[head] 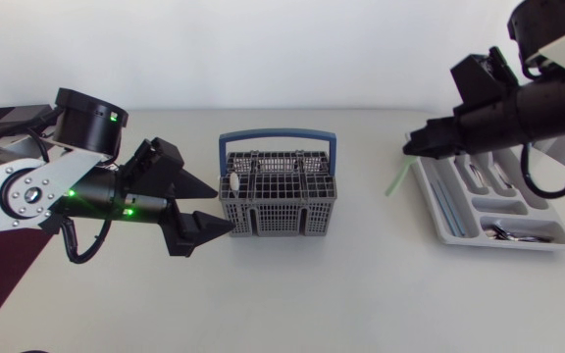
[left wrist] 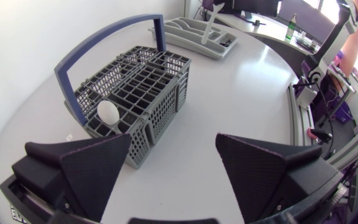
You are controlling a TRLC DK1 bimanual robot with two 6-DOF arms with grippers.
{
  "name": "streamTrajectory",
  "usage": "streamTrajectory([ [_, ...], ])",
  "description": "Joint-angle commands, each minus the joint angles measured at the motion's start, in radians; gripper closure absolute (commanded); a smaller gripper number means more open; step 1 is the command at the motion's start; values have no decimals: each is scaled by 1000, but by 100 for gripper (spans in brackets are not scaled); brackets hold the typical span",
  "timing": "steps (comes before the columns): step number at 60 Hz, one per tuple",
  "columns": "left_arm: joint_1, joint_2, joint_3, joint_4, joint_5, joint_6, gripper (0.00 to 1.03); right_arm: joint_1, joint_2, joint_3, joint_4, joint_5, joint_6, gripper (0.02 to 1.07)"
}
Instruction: Transfer all utensils from the basket to the drawer tray.
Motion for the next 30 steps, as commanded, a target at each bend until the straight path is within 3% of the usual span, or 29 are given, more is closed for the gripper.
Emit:
streamTrajectory([
  [1,-9,-15,2,-13,2,4,8,-80,-38,-74,-10,62,-84,100],
  [6,-11,-16,5,-20,0,3,8,-165,-61,-149,85,190,-145,100],
  [11,-12,-21,8,-28,-3,3,8,-274,-48,-199,153,239,-210,100],
  [30,-26,-41,16,-50,-20,0,8,-522,113,-290,427,346,-383,99],
])
